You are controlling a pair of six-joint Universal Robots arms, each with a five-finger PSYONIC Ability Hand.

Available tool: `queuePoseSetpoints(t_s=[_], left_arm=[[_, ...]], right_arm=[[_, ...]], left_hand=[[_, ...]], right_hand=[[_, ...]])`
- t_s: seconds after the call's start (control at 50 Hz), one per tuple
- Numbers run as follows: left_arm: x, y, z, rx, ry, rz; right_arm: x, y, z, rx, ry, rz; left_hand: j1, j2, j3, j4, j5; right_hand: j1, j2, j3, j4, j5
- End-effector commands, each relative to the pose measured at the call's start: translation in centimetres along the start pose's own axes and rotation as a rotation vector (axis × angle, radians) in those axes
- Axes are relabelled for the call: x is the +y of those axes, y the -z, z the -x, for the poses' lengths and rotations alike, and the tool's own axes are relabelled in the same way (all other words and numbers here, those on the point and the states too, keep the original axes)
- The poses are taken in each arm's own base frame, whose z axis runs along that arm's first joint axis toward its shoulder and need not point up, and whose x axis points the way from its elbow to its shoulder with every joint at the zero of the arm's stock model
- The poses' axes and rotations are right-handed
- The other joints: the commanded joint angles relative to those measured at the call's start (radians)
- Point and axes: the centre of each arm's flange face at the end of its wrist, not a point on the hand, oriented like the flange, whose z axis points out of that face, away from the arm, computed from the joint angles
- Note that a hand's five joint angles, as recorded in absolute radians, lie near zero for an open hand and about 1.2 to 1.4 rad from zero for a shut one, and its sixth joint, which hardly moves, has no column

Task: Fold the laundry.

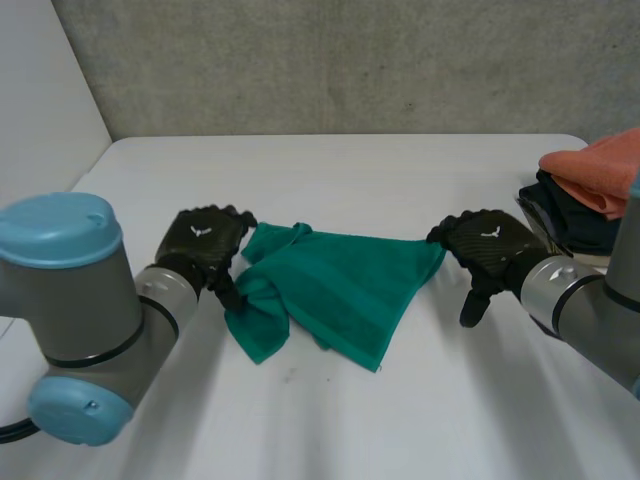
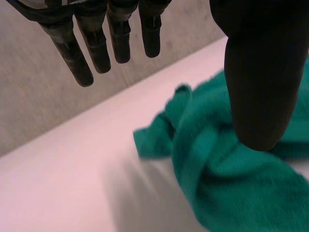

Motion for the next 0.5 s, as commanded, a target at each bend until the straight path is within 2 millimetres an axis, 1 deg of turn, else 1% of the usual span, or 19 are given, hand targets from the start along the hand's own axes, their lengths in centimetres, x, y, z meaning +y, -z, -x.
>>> queuePoseSetpoints(t_s=[0.02,0.06,0.08,0.16,0.3,0.38,0.4,0.44,0.5], left_arm=[[2.5,-1.9,-0.5,0.020,0.008,0.061],[2.7,-2.3,-0.6,0.021,0.008,0.062],[2.7,-2.5,-0.7,0.022,0.008,0.057],[3.0,-3.5,-1.0,0.024,0.005,0.034],[3.4,-5.0,-1.2,0.019,-0.004,0.014],[4.3,-5.8,-1.3,0.016,-0.009,0.030],[4.5,-6.2,-1.3,0.014,-0.009,0.034],[4.3,-6.5,-1.3,0.009,-0.008,0.025],[3.1,-6.8,-0.9,-0.014,-0.006,-0.010]], right_arm=[[0.2,-0.3,1.8,-0.033,-0.054,-0.012],[0.4,-0.6,2.1,-0.037,-0.056,-0.013],[0.9,-0.9,2.3,-0.041,-0.056,-0.008],[1.4,-1.1,2.5,-0.032,-0.053,0.002],[2.0,-1.0,2.5,-0.019,-0.057,0.024],[2.1,-1.0,2.4,-0.013,-0.051,0.020],[2.1,-1.0,2.4,-0.013,-0.051,0.020],[2.0,-1.1,2.2,-0.007,-0.051,0.017],[1.8,-1.1,2.0,0.003,-0.050,0.008]], left_hand=[[0.108,0.095,0.098,0.092,0.091],[0.114,0.100,0.103,0.098,0.097],[0.120,0.106,0.109,0.104,0.103],[0.161,0.147,0.150,0.145,0.144],[0.361,0.347,0.350,0.344,0.343],[0.598,0.584,0.587,0.581,0.581],[0.837,0.823,0.826,0.820,0.820],[1.111,1.097,1.100,1.094,1.094],[1.112,1.098,1.101,1.096,1.095]], right_hand=[[-0.005,-0.022,-0.015,-0.035,-0.035],[-0.005,-0.022,-0.015,-0.035,-0.035],[-0.005,-0.022,-0.015,-0.035,-0.035],[-0.008,-0.025,-0.018,-0.038,-0.038],[-0.008,-0.025,-0.018,-0.038,-0.038],[-0.008,-0.025,-0.018,-0.038,-0.038],[-0.005,-0.022,-0.015,-0.035,-0.035],[-0.005,-0.022,-0.015,-0.035,-0.035],[-0.008,-0.025,-0.018,-0.038,-0.038]])
